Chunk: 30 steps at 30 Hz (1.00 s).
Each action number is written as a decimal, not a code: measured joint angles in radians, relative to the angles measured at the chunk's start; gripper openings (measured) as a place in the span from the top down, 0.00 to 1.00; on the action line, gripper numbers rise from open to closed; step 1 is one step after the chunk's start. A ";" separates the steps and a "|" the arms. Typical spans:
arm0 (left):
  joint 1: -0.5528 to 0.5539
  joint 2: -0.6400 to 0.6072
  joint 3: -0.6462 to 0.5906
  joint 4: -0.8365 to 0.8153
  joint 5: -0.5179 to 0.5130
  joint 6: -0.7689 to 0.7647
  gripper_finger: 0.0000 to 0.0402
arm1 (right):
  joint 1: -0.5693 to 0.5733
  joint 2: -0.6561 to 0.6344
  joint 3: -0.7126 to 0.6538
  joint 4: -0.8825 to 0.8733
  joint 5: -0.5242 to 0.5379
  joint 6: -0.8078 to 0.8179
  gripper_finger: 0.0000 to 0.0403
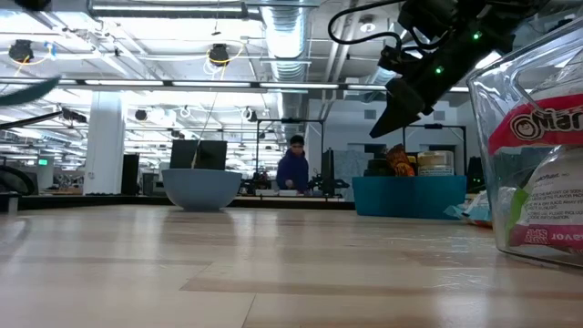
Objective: Pick & Place Food Item
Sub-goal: Put the blue spoon into the green bin
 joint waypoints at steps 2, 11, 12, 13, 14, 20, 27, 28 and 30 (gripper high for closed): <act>0.000 0.000 -0.028 0.025 0.000 0.000 0.94 | 0.000 0.000 0.000 0.000 0.000 0.000 0.78; -0.013 0.000 -0.088 0.153 0.006 0.002 0.94 | 0.000 0.000 0.000 0.000 0.001 0.000 0.78; -0.019 0.000 -0.089 0.157 0.008 0.002 0.94 | 0.000 0.000 0.000 0.000 0.001 0.000 0.78; -0.023 0.000 -0.089 0.156 0.010 0.002 0.94 | 0.000 0.000 0.000 0.000 0.001 0.000 0.78; -0.027 0.000 -0.089 0.155 0.014 0.001 0.94 | 0.000 0.000 0.000 0.000 0.001 0.000 0.78; -0.037 0.000 -0.089 0.156 0.015 0.002 0.93 | 0.000 0.000 0.000 0.002 0.001 0.000 0.78; -0.037 0.000 -0.089 0.158 0.014 0.002 0.90 | 0.000 0.000 0.000 0.002 0.002 0.000 0.78; -0.037 0.000 -0.089 0.158 0.014 0.002 0.90 | 0.000 0.000 0.000 0.002 0.002 0.000 0.78; -0.037 0.000 -0.089 0.158 0.014 0.002 0.89 | 0.000 0.000 0.000 0.002 0.001 0.000 0.78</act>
